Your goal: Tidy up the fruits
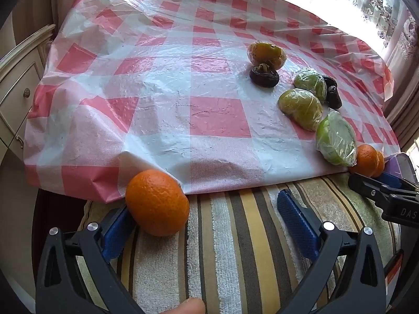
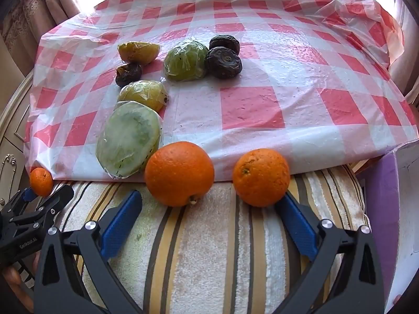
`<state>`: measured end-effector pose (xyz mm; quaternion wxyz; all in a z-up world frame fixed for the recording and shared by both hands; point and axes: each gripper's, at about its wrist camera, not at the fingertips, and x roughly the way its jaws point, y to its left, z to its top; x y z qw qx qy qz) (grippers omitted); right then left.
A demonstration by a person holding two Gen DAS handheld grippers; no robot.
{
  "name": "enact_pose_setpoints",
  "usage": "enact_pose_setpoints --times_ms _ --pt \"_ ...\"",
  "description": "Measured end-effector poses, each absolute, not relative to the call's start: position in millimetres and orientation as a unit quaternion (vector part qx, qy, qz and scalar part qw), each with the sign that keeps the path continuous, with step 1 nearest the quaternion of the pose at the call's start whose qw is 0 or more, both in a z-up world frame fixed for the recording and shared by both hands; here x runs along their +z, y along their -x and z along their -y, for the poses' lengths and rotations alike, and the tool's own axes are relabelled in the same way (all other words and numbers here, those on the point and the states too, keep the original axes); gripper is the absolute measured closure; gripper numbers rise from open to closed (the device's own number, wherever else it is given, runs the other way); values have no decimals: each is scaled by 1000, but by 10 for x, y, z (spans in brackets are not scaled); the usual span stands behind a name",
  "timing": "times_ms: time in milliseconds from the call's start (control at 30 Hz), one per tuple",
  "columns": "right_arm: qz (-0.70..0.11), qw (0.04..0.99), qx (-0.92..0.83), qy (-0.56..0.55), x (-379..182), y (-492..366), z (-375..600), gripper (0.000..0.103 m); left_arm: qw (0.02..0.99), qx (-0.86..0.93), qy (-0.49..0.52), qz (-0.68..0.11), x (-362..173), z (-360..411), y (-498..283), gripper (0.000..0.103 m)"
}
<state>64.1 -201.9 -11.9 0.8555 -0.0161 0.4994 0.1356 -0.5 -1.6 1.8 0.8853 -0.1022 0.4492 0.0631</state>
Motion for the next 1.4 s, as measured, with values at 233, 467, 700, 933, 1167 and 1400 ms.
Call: enact_pose_setpoints --times_ms 233,467,700,933,1167,1400 --pt "-499 856 136 16 -119 -642 2017 1 885 64 101 -449 23 4 5 4" --pt "-500 855 134 15 -140 -655 1993 1 886 68 94 -449 15 3 -35 4" --pt "-499 856 133 16 -124 -630 1997 1 887 70 90 -447 21 -8 -28 4" --pt "-499 856 133 16 -121 -642 2013 1 888 73 87 -447 34 7 -22 4" --pt "-499 856 134 16 -112 -648 1996 1 888 74 83 -446 41 11 -21 4" --pt "-496 858 135 12 -101 -641 2042 1 888 76 80 -446 48 23 -25 4"
